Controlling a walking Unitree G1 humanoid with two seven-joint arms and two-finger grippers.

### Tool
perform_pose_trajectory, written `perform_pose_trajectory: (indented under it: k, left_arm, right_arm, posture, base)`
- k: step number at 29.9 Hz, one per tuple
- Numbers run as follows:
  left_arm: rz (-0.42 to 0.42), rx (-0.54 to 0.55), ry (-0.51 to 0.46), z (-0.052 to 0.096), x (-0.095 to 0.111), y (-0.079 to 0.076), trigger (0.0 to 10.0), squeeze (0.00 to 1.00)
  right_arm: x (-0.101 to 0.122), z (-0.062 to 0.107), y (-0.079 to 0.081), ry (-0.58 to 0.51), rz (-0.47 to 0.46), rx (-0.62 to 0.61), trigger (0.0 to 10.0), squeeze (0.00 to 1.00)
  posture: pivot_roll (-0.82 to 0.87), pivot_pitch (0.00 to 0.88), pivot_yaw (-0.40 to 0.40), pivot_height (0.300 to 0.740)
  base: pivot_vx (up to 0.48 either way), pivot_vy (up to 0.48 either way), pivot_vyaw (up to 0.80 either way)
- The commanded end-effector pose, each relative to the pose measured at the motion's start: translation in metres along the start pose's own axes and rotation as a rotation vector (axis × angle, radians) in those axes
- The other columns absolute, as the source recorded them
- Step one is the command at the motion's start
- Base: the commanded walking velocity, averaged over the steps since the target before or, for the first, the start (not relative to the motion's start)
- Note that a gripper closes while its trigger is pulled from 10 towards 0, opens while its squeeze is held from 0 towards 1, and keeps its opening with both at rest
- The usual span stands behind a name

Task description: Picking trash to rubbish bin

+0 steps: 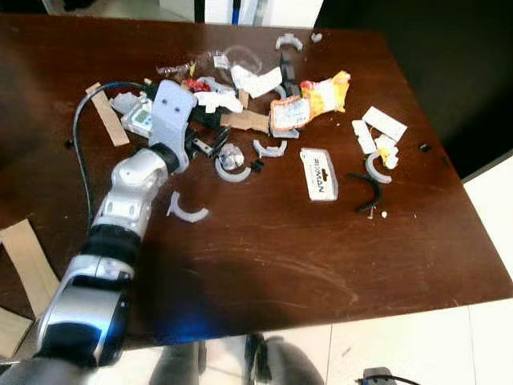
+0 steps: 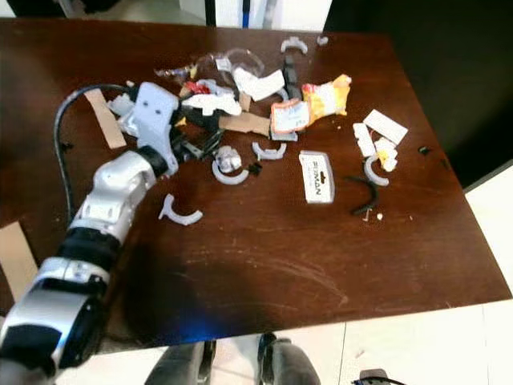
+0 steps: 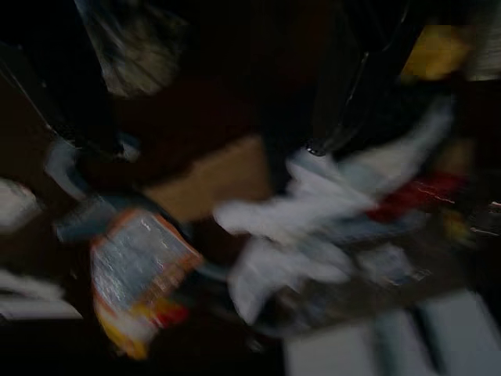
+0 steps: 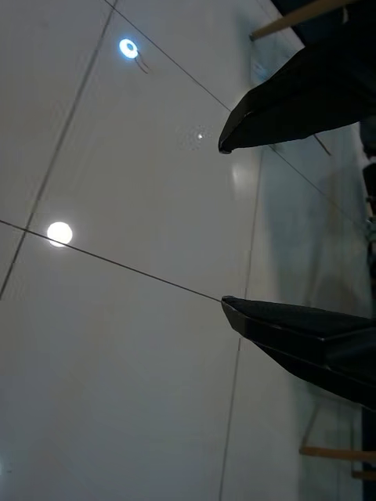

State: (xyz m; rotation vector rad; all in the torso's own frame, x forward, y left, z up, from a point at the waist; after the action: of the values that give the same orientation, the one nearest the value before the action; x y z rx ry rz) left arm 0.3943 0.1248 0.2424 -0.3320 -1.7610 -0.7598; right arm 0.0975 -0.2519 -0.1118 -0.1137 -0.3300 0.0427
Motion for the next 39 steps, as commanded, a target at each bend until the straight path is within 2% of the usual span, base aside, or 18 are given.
perform_pose_trajectory:
  k: [1,3,10,11,15,16,17,23,30,31,32,33,35,36,37,38,39]
  left_arm:
    - [0.007,-0.095,0.037,-0.004,-0.012,-0.018,10.0,0.0]
    - [-0.01,-0.18,0.077,-0.007,-0.019,-0.034,10.0,0.0]
    - [-0.066,-0.267,0.112,-0.009,-0.025,-0.046,10.0,0.0]
    - [-0.104,-0.312,0.14,-0.009,-0.029,-0.053,10.0,0.0]
    - [-0.123,-0.33,0.177,-0.007,-0.035,-0.056,10.0,0.0]
    - [-0.139,-0.33,0.214,-0.005,-0.042,-0.057,1.7,0.0]
    - [-0.144,-0.325,0.247,-0.002,-0.048,-0.056,0.0,0.0]
    - [-0.146,-0.282,0.308,0.01,-0.062,-0.05,0.0,0.0]
    - [-0.154,-0.241,0.29,0.013,-0.058,-0.041,0.0,0.0]
    - [-0.139,-0.197,0.248,0.013,-0.05,-0.033,0.0,0.0]
    - [-0.139,-0.197,0.248,0.013,-0.05,-0.033,0.0,0.0]
    - [-0.104,-0.127,0.16,0.013,-0.033,-0.02,0.0,0.0]
    - [-0.061,-0.081,0.07,0.012,-0.015,-0.01,0.0,0.0]
    - [-0.061,-0.081,0.07,0.012,-0.015,-0.01,0.0,0.0]
    - [-0.041,-0.065,0.029,0.012,-0.007,-0.006,0.0,0.0]
    - [0.051,-0.044,-0.139,0.015,0.029,0.004,1.5,0.0]
    - [0.051,-0.044,-0.139,0.015,0.029,0.004,1.5,0.0]
  right_arm:
    - [-0.02,0.003,-0.006,0.046,-0.03,-0.015,10.0,0.0]
    - [-0.024,0.004,-0.006,0.049,-0.05,-0.02,10.0,0.0]
    - [-0.025,0.004,-0.004,0.046,-0.061,-0.019,10.0,0.0]
    - [-0.024,0.003,-0.002,0.041,-0.064,-0.015,10.0,0.0]
    - [-0.02,0.003,0.001,0.032,-0.067,-0.011,10.0,0.0]
    - [-0.018,0.002,0.002,0.028,-0.068,-0.01,10.0,0.0]
    - [-0.016,0.002,0.002,0.024,-0.068,-0.009,10.0,0.0]
    - [-0.009,0.0,0.003,0.013,-0.072,-0.012,10.0,0.0]
    - [-0.005,-0.001,0.006,0.011,-0.074,-0.014,10.0,0.0]
    - [-0.001,-0.002,0.008,0.006,-0.076,-0.013,10.0,0.0]
    - [-0.001,-0.002,0.008,0.006,-0.076,-0.013,10.0,0.0]
    - [0.004,-0.003,0.011,-0.002,-0.078,-0.01,10.0,0.0]
    - [0.009,-0.003,0.013,-0.009,-0.078,-0.006,10.0,0.0]
    - [0.009,-0.003,0.013,-0.009,-0.078,-0.006,10.0,0.0]
    - [0.011,-0.004,0.014,-0.012,-0.077,-0.005,10.0,0.0]
    - [0.017,-0.005,0.017,-0.02,-0.072,0.002,10.0,0.0]
    - [0.017,-0.005,0.017,-0.02,-0.072,0.002,10.0,0.0]
  posture:
    - [-0.06,0.459,-0.081,0.74]
    - [-0.06,0.463,-0.075,0.74]
    - [-0.06,0.459,-0.064,0.74]
    - [-0.05,0.454,-0.06,0.74]
    - [-0.05,0.453,-0.059,0.74]
    - [-0.04,0.447,-0.058,0.74]
    - [-0.04,0.445,-0.057,0.74]
    - [-0.02,0.413,-0.051,0.74]
    - [0.0,0.386,-0.046,0.74]
    - [0.01,0.365,-0.044,0.74]
    - [0.01,0.365,-0.044,0.74]
    - [0.02,0.352,-0.043,0.74]
    - [0.03,0.335,-0.042,0.74]
    - [0.03,0.335,-0.042,0.74]
    - [0.03,0.335,-0.042,0.74]
    - [0.07,0.31,-0.042,0.74]
    - [0.07,0.31,-0.042,0.74]
  base:
    - [0.0,0.0,0.0]
    - [0.0,0.0,0.0]
    - [0.0,0.0,0.0]
    - [0.0,0.0,0.0]
    - [0.0,0.0,0.0]
    - [0.0,0.0,0.0]
    - [0.0,0.0,0.0]
    - [0.0,0.0,0.0]
    - [0.0,0.0,0.0]
    - [0.0,0.0,0.0]
    - [0.0,0.0,0.0]
    - [0.0,0.0,0.0]
    - [0.0,0.0,0.0]
    - [0.0,0.0,0.0]
    - [0.0,0.0,0.0]
    - [0.0,0.0,0.0]
    - [0.0,0.0,0.0]
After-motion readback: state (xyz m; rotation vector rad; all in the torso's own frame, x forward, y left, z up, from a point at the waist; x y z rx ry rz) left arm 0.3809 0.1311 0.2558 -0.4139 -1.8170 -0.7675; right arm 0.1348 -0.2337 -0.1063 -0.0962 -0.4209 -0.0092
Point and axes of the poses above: a point about 5 cm out from each wrist's last joint towards the gripper, its own z axis pointing back from the gripper into the wrist, its own x axis along the axis of the wrist's last joint, y = z × x, the point moved 1 cm from there along -z, pointing out of the wrist towards the gripper
